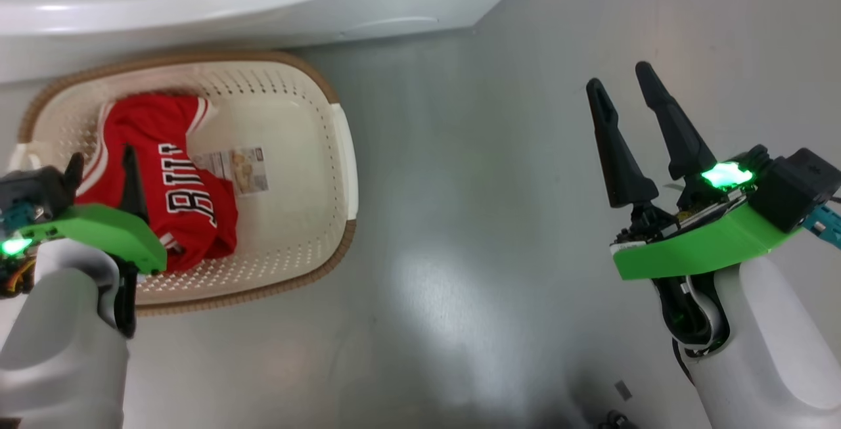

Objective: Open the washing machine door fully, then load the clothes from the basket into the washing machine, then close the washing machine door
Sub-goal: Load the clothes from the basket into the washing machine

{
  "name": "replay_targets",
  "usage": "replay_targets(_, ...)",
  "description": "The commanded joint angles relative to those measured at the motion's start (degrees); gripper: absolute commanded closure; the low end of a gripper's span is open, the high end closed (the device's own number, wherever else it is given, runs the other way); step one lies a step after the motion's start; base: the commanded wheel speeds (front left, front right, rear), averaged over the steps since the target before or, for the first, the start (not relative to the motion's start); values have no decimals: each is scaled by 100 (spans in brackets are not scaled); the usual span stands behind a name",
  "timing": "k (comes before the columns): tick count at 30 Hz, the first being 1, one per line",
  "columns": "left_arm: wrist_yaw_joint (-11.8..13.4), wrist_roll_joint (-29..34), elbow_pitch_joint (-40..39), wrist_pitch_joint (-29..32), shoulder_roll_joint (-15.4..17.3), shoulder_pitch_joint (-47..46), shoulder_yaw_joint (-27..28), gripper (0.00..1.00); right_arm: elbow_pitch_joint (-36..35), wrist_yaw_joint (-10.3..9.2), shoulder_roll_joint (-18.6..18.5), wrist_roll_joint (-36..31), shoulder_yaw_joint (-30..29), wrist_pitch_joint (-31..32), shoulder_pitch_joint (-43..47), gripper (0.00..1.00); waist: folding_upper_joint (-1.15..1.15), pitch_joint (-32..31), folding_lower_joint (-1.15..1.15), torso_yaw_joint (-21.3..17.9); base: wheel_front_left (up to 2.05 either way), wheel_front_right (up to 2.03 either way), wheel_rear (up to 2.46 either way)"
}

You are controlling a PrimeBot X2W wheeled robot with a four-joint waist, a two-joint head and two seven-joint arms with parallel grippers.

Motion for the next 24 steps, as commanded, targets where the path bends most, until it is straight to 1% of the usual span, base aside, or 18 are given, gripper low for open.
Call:
replay_targets(1,-62,51,66,-51,271,-47,85,0,-157,9,42,-46,134,-27,64,0,0,222,0,-58,0,0,0)
replay_targets(7,-70,60,703,-38,323,-473,24,0,-188,9,92,-48,181,-27,-73,0,0,525,0,-145,0,0,0)
replay_targets(14,-78,108,1316,168,428,-900,-100,0,-210,9,178,-42,215,-27,-186,0,0,830,0,-296,0,0,0)
replay_targets(21,-72,60,1619,586,461,-1132,-167,0,-244,9,248,-55,240,-27,-267,0,0,1033,0,-397,0,0,0)
replay_targets(24,-45,46,1683,950,452,-1157,-204,0,-252,9,254,-58,250,-27,-288,0,0,1084,0,-415,0,0,0)
